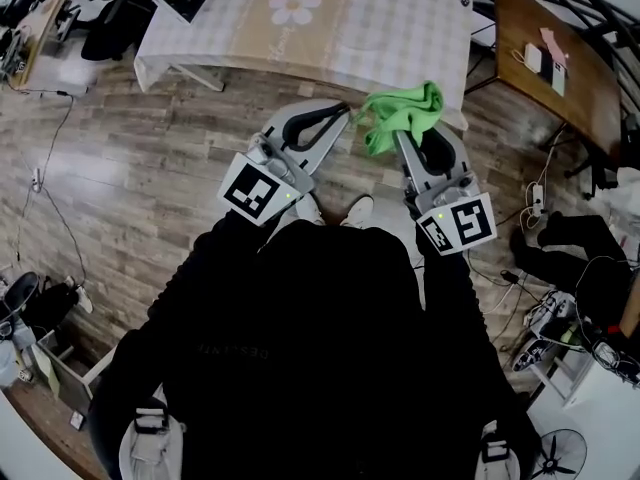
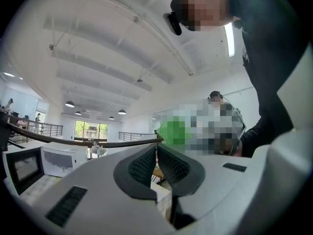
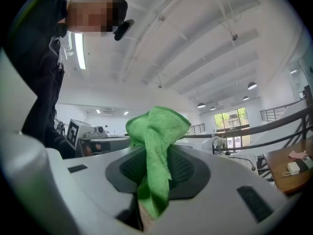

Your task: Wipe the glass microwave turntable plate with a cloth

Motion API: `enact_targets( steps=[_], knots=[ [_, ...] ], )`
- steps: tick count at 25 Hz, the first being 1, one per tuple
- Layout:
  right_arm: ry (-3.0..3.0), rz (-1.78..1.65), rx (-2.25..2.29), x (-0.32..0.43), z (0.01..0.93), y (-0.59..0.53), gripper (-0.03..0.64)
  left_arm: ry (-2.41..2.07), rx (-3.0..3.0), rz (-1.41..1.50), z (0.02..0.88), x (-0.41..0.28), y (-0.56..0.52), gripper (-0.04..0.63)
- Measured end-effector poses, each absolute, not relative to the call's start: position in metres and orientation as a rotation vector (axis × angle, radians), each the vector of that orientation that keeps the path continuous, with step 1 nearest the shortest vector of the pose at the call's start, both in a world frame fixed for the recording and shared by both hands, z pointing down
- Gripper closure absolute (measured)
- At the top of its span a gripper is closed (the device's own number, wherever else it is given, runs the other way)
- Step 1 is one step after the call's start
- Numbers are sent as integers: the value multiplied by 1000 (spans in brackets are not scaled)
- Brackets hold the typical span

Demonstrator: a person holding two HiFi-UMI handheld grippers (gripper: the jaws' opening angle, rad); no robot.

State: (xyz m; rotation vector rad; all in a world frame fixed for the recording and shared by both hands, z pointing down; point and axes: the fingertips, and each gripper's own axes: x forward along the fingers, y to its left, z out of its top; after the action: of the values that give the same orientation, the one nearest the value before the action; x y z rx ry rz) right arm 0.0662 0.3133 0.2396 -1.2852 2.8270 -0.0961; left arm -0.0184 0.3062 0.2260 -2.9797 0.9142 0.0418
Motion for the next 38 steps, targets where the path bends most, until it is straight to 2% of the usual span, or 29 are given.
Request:
enact_targets(
  steps=[14,29,38],
  knots=[
    [2844,-34,-1225,121,237,304,502,989,-2937,16,225,35,301,568],
    [2882,-63,-1139,131,250,308,498,1111,-2855,1,223,35,303,568],
    [2915,-97,-1161,118,266,272,497,1092,-2874,-12,239,28,261,568]
  ],
)
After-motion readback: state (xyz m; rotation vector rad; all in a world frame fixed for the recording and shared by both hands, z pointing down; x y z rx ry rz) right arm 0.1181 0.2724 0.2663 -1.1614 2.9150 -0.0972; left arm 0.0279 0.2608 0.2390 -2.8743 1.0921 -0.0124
